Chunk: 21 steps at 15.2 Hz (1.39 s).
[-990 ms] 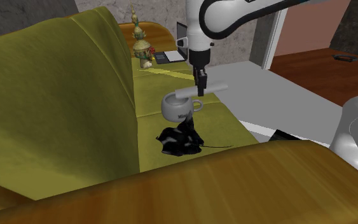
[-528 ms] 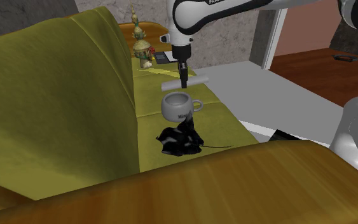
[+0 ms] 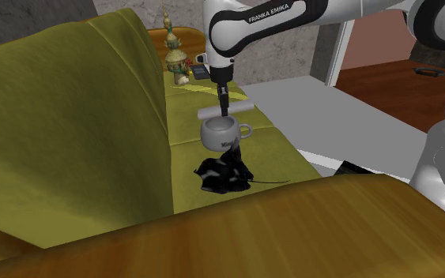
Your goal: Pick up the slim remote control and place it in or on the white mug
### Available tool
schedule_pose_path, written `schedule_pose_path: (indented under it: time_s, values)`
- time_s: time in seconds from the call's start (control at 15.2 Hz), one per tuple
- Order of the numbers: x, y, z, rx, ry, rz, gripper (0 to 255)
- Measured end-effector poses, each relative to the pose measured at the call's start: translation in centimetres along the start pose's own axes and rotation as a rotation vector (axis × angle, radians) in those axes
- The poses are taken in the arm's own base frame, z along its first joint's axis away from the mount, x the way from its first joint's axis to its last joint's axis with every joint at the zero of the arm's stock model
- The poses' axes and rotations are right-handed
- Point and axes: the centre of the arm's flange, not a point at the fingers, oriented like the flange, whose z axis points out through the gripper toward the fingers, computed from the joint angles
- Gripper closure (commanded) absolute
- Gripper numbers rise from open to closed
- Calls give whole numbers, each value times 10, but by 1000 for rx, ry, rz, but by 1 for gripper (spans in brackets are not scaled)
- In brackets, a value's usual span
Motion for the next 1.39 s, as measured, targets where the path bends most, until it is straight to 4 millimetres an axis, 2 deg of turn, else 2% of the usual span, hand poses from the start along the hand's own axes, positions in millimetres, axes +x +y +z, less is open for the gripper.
schedule_pose_path:
  time_s: [0.4,0.86,0.92,1.32,1.39]
  values:
    - [0,1,33,0,0,0,255]
    - [0,1,38,-1,2,1,255]
    - [0,1,38,-1,1,1,0]
    - [0,1,39,-1,1,0,0]
    - [2,2,32,-1,1,0,0]
